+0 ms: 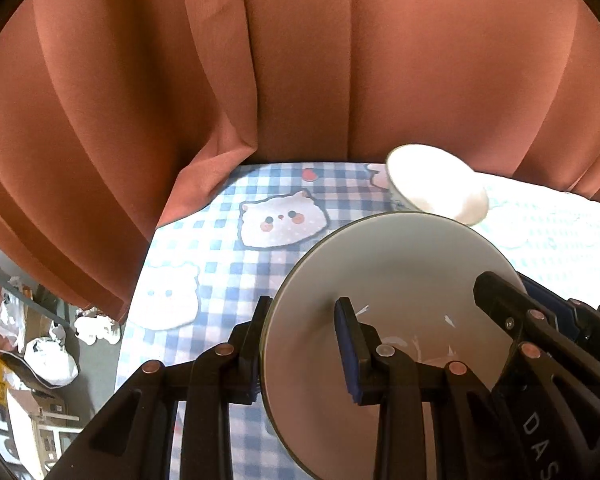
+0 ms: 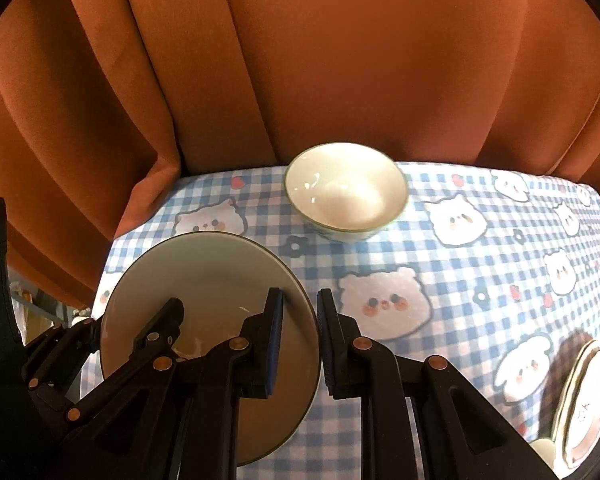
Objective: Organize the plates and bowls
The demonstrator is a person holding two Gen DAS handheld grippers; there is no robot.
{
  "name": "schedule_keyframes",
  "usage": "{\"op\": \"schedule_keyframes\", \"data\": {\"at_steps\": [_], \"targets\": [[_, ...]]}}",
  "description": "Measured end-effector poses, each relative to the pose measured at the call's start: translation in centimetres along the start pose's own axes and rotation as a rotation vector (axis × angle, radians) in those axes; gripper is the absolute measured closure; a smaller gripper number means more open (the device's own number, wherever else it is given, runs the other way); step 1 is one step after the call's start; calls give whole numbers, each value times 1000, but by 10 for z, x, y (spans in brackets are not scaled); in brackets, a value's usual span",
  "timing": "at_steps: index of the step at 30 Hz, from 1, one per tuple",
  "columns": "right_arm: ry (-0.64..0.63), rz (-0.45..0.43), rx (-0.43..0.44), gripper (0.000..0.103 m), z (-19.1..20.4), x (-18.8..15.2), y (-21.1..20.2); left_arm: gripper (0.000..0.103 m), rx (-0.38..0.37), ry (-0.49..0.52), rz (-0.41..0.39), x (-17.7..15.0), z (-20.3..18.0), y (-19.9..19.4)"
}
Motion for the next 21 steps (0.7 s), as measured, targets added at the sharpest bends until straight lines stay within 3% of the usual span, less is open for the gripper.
{"op": "schedule_keyframes", "data": {"at_steps": [8, 21], "targets": [[-14, -25, 41, 82, -42, -18, -30, 73, 35, -22, -20, -22, -44, -31], [-20, -61, 72, 82, -117, -44, -68, 73, 30, -10, -45, -46, -109, -65]]}}
Point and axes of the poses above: each gripper's, at about its wrist camera, not at the fingertips, and y roughly the way its jaws point, z to its left, x to its top, the point moved 3 cm from there along y, roughly the way its jaws point, and after that the axes turned 10 degrees about -x, right-handed, at the moved point
